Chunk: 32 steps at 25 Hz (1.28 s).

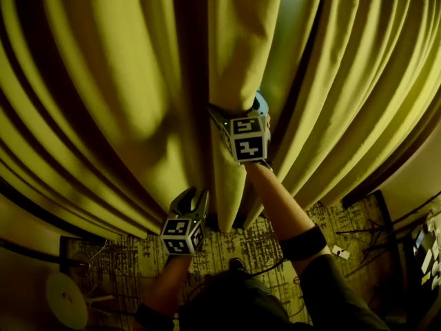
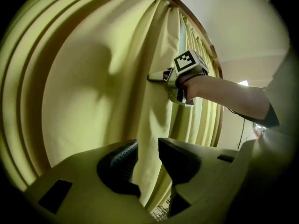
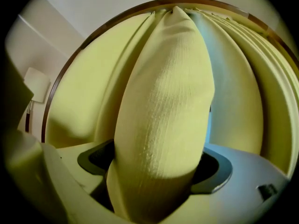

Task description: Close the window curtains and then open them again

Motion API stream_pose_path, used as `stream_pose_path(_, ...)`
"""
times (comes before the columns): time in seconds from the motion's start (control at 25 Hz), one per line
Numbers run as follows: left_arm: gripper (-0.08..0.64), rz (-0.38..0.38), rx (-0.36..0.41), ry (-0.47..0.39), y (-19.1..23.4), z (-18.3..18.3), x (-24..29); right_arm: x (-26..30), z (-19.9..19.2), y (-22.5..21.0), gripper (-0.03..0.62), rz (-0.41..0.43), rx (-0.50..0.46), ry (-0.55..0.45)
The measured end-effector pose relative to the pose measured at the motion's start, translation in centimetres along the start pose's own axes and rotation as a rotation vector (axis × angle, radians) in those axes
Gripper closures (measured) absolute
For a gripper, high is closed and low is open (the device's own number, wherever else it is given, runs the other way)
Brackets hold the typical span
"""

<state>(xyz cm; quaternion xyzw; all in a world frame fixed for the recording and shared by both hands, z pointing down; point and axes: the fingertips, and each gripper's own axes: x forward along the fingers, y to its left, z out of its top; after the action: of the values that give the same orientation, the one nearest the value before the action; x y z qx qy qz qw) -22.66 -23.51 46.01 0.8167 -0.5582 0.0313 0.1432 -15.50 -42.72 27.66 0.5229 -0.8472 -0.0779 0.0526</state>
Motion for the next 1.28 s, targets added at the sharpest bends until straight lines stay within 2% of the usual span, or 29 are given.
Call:
stream_pose_path(0.24, 0.245, 0.186, 0.033, -0.124, 5.6, 5.1, -1.2, 2.7, 0.9, 1.8, 0.09, 0.075, 0.005, -0.021)
stream_pose_path(0.44, 0.158, 0.339, 0.118, -0.216, 8.4, 9.1, -4.0, 4.1, 0.5, 1.7, 0.091, 0.1, 0.012, -0.033)
stream_pose_path(0.64, 0.086, 0.455, 0.138, -0.269, 11.7, 11.5, -5.2, 4.8, 0.5, 1.7, 0.091, 0.125, 0.028, -0.04)
stream_pose_path(0.8, 0.083, 0.484, 0.157, -0.281, 15.1, 13.6, -5.6, 5.2, 0.5, 2.5, 0.091, 0.13, 0.03, -0.037)
stream_pose_path(0.92, 0.067, 0.476, 0.169, -0.275, 17.0, 15.3, -5.2, 5.1, 0.9, 3.1, 0.091, 0.136, 0.036, -0.04)
stream_pose_path(1.08, 0.035, 0.427, 0.165, -0.26, 17.4, 16.7, -3.2, 4.0, 1.6, 2.9, 0.091, 0.147, 0.044, -0.046)
stream_pose_path(1.28, 0.037, 0.403, 0.192, -0.235, 17.3, 17.3, -0.4, 4.1, 1.6, 2.3, 0.097, 0.17, 0.046, -0.053)
